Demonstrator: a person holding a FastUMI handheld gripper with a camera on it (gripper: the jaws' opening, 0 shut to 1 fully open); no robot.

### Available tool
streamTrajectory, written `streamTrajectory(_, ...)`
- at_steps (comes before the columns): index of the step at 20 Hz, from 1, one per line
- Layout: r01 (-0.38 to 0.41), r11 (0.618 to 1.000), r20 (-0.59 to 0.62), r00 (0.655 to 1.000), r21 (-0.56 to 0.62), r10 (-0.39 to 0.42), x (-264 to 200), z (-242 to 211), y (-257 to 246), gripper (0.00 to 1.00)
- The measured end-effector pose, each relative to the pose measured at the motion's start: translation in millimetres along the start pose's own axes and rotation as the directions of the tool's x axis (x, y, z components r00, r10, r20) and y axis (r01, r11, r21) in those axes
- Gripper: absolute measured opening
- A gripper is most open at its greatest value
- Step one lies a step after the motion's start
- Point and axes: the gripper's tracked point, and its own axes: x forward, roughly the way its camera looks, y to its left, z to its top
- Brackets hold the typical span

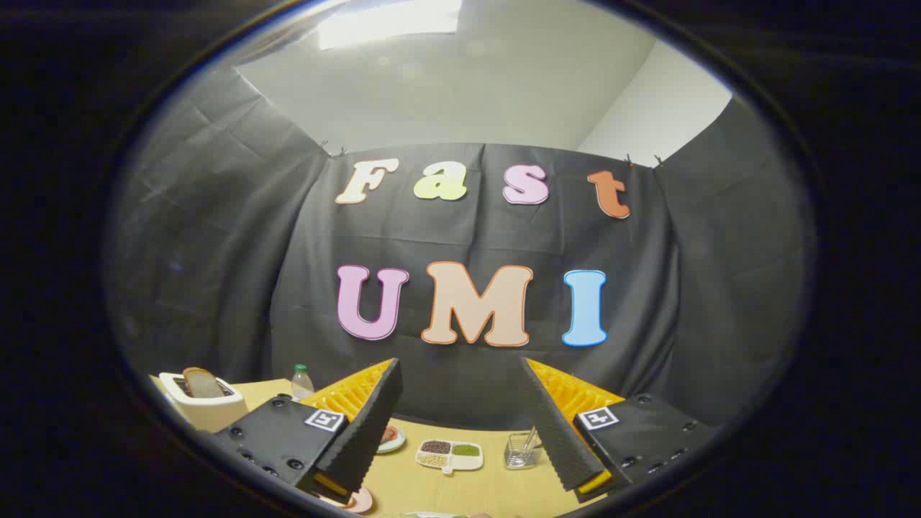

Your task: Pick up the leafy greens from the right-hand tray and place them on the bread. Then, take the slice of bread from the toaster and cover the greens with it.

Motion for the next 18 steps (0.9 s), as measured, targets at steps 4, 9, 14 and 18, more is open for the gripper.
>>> streamTrajectory(4,0.006,1.000,-0.016,1.000,0.030,-0.006,4.7,-4.2,-6.4,1.00)
streamTrajectory(9,0.023,0.999,-0.031,0.999,0.031,-0.022,9.4,-9.9,-15.4,1.00)
streamTrajectory(14,0.029,0.999,-0.034,0.999,0.040,-0.028,16.2,-11.7,-24.0,1.00)
streamTrajectory(18,0.002,0.999,-0.037,0.999,0.042,0.000,20.7,-13.3,-22.1,1.00)
